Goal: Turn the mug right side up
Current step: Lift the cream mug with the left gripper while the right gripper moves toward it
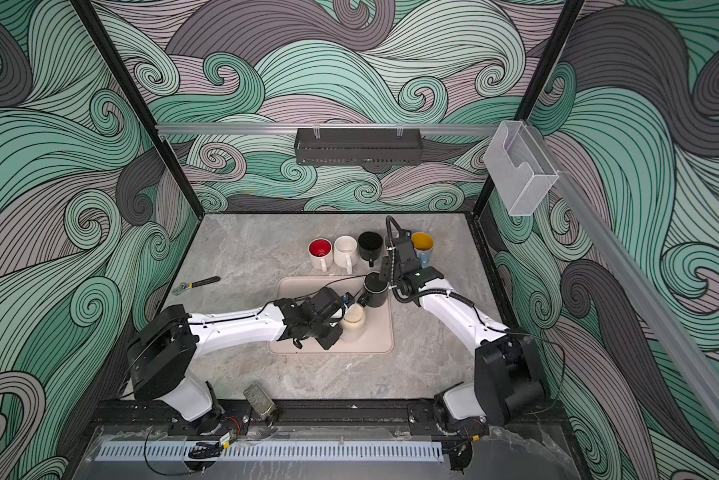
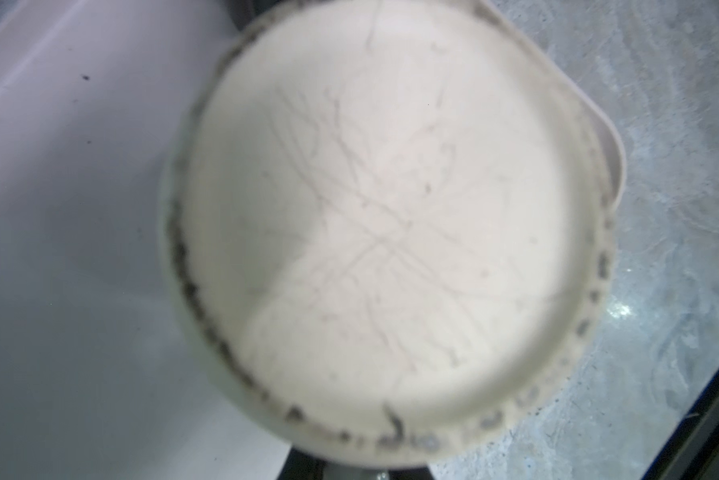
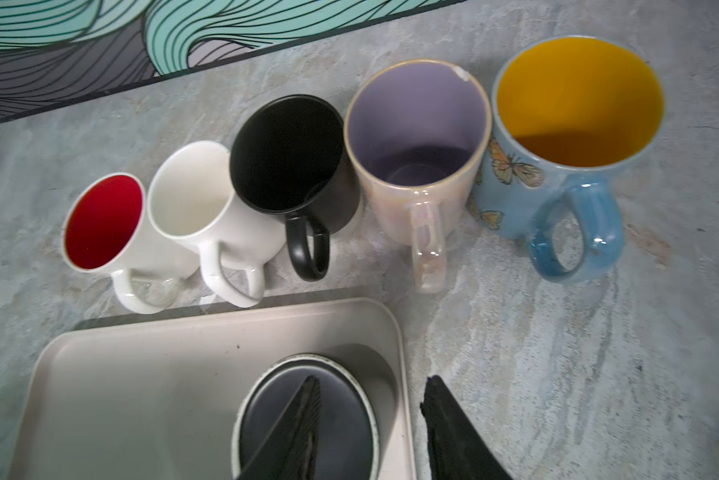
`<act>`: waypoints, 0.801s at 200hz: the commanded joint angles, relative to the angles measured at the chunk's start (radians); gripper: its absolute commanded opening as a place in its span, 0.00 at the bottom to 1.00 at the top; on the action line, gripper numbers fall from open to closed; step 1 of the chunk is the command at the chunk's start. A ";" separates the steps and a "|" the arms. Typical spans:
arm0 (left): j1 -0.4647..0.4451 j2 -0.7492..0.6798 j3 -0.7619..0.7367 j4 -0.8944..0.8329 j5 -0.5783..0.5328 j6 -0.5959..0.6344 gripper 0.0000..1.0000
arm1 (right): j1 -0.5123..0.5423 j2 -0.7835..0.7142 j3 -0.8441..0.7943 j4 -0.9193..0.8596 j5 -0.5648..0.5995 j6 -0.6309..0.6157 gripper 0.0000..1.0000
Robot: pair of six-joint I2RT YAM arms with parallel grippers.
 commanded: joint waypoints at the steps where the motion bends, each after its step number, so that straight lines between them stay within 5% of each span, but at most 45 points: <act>1: -0.006 -0.089 0.023 -0.011 -0.097 -0.013 0.00 | -0.005 -0.023 0.024 -0.069 0.057 0.003 0.43; 78: 0.012 -0.317 0.068 -0.078 -0.219 0.025 0.00 | -0.003 -0.141 -0.040 0.045 -0.128 0.012 0.42; 160: 0.241 -0.543 0.006 0.152 0.043 -0.188 0.00 | 0.007 -0.102 -0.045 0.151 -0.440 0.118 0.42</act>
